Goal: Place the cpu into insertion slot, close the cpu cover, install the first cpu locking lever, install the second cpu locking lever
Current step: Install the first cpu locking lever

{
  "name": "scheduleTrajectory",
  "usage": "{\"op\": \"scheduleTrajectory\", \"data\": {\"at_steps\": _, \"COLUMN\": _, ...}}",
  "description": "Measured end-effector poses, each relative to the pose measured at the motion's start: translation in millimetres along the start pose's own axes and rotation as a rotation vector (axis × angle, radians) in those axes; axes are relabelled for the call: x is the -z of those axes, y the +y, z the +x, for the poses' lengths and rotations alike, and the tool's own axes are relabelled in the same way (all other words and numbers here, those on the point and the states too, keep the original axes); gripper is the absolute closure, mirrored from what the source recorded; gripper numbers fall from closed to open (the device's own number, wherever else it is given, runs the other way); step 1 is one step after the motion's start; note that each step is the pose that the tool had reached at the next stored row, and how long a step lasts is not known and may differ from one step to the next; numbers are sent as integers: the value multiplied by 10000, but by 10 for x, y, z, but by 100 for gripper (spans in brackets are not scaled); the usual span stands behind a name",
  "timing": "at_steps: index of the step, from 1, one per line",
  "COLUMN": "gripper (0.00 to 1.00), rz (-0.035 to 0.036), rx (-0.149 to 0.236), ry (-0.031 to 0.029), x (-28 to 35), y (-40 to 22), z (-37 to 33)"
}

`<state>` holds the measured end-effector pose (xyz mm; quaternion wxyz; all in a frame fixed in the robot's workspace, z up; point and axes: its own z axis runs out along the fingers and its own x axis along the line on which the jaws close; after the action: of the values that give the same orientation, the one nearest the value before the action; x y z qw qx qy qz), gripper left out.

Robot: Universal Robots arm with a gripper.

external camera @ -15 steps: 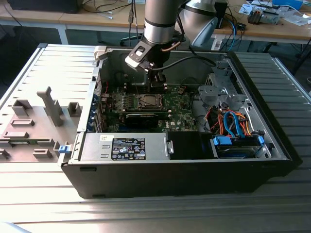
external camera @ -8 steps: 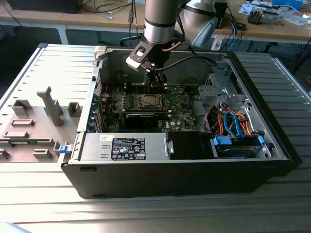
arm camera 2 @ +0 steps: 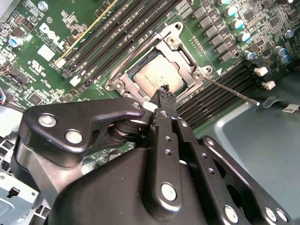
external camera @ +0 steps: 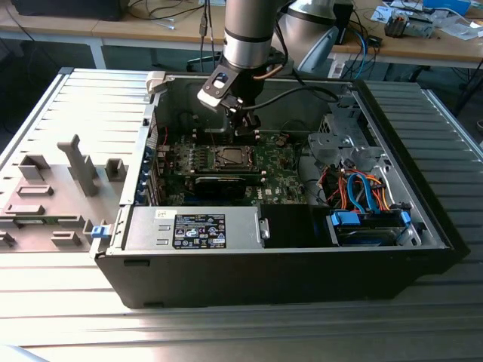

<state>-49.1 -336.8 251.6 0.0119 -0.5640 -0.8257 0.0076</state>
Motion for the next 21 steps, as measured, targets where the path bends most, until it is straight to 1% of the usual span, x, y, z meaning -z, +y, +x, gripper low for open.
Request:
{"op": "scheduleTrajectory", "data": {"at_steps": 5, "gripper": 89, "rz": 3, "rx": 238, "ry": -6, "x": 0, "y": 0, "z": 0}}
{"op": "scheduleTrajectory", "data": {"at_steps": 8, "gripper": 89, "rz": 6, "rx": 494, "ry": -13, "x": 0, "y": 0, "z": 0}}
{"op": "scheduleTrajectory", "data": {"at_steps": 17, "gripper": 89, "rz": 11, "rx": 939, "ry": -24, "x": 0, "y": 0, "z": 0}}
{"op": "scheduleTrajectory", "data": {"at_steps": 19, "gripper": 89, "rz": 13, "rx": 1166, "ry": -30, "x": 0, "y": 0, "z": 0}}
{"op": "scheduleTrajectory", "data": {"at_steps": 21, "gripper": 89, "rz": 15, "rx": 1273, "ry": -33, "x": 0, "y": 0, "z": 0}}
